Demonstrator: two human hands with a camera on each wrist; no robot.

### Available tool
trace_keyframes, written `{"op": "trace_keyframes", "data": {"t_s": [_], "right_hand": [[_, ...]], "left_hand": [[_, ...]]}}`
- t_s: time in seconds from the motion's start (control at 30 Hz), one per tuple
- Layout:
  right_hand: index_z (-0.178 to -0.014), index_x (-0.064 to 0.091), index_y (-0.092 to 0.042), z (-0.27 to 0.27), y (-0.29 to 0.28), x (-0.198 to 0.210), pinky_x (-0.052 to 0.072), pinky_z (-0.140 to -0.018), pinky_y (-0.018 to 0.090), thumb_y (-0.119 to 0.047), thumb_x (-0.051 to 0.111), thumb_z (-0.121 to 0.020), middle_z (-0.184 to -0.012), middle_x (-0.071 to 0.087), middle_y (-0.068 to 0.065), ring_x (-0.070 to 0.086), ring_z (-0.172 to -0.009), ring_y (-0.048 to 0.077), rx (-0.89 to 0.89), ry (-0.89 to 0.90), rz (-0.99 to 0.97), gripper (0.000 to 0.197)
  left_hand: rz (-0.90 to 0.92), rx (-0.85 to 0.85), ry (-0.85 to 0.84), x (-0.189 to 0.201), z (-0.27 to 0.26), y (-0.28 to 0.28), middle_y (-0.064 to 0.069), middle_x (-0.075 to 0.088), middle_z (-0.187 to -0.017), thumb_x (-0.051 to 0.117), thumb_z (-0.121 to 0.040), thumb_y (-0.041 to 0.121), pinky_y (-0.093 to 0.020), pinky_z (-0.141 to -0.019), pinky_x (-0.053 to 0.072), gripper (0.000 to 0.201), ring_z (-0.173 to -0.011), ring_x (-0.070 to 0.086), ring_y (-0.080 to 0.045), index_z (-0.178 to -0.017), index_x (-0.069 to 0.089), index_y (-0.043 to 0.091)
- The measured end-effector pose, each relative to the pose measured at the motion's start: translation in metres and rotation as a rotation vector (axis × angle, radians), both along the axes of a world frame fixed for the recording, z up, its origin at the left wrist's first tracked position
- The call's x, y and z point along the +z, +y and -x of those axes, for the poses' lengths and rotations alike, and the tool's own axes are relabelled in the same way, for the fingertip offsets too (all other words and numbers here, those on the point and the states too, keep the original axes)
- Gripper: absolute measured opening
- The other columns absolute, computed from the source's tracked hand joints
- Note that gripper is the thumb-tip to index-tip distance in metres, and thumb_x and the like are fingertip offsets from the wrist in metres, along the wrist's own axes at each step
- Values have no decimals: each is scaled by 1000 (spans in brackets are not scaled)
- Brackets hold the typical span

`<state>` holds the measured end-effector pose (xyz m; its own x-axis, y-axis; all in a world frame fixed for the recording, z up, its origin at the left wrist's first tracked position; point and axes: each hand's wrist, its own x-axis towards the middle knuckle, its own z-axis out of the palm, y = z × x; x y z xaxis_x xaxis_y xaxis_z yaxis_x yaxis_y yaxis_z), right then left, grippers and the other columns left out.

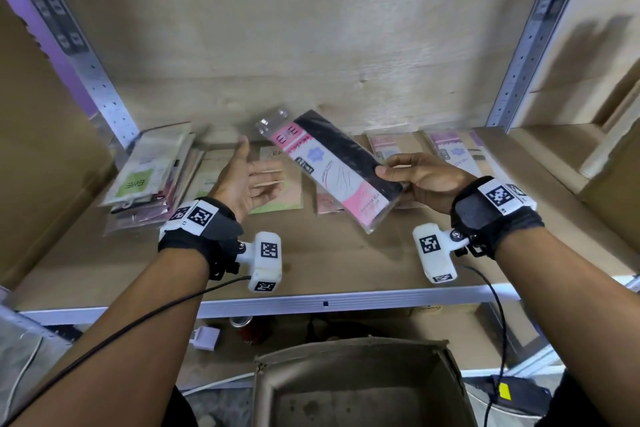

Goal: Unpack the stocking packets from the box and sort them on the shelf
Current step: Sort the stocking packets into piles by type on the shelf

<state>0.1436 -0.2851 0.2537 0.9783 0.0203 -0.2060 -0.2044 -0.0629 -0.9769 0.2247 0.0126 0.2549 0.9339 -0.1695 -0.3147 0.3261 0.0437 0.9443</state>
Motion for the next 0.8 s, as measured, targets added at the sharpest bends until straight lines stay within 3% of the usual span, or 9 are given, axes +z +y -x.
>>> {"op": "trace_keyframes", "data": {"t_s": [0.07, 0.13, 0.2, 0.33, 0.43, 0.57, 0.7, 0.8], "right_hand": [[-79, 67, -14, -6, 3, -1, 54, -80, 46, -21, 78, -78, -91, 72, 14, 68, -77, 28, -51, -9, -63, 13], [-79, 63, -11, -13, 9, -3, 55, -84, 48, -16, 77, -80, -89, 73, 13, 70, -81, 28, -115, -36, -126, 15], [-77, 59, -11, -19, 17, -5, 59, -79, 44, -11, 76, -82, -87, 71, 12, 70, -82, 27, -185, -56, -166, 18], [-84, 56, -8, -27, 30, -8, 62, -74, 43, -7, 75, -84, -90, 67, 14, 70, -78, 25, -299, -32, -193, 19], [-85, 62, -3, -29, 32, -6, 62, -73, 41, -4, 74, -84, -89, 68, 15, 72, -75, 24, -329, -5, -153, 12], [-85, 70, -5, -34, 31, -3, 59, -59, 26, -4, 73, -83, -83, 68, 10, 65, -65, 16, -281, 28, 144, 4], [-93, 71, -6, -38, 33, -4, 59, -78, 32, -16, 81, -78, -80, 69, 6, 64, -66, 16, -270, -1, 454, 20], [-103, 71, 1, -34, 37, -1, 60, -82, 36, -17, 83, -74, -98, 72, 13, 73, -86, 23, -267, -27, 604, 36]], "left_hand": [[-60, -139, -3, -1, 6, -10, -13, 76, -105, 43, -93, 69, -28, -65, 60, 69, -95, 72, -25, -112, 70, 8], [-143, -295, -29, -1, 15, -23, -13, 76, -107, 60, -91, 58, -29, -72, 62, 56, -97, 74, -25, -116, 68, 9], [-183, -403, -78, -3, 23, -37, -14, 76, -107, 72, -88, 43, -29, -77, 62, 45, -94, 75, -23, -117, 67, 8], [-185, -366, -200, -4, 27, -59, -19, 73, -108, 75, -87, 10, -23, -68, 61, 38, -76, 74, -15, -122, 65, 0], [-202, -282, -244, -3, 23, -64, -16, 73, -112, 75, -85, 2, -19, -61, 59, 38, -69, 73, -8, -121, 65, -2], [-251, -216, -196, -3, 15, -60, -18, 73, -112, 76, -83, 0, -18, -62, 60, 38, -79, 73, -14, -120, 66, -5], [-335, -230, -155, -4, 11, -58, -21, 73, -111, 79, -80, -1, -23, -68, 62, 40, -84, 74, -22, -118, 67, -5], [-401, -196, -112, -5, 9, -61, -23, 72, -110, 81, -77, -3, -37, -85, 61, 36, -92, 75, -30, -110, 68, -7]]}}
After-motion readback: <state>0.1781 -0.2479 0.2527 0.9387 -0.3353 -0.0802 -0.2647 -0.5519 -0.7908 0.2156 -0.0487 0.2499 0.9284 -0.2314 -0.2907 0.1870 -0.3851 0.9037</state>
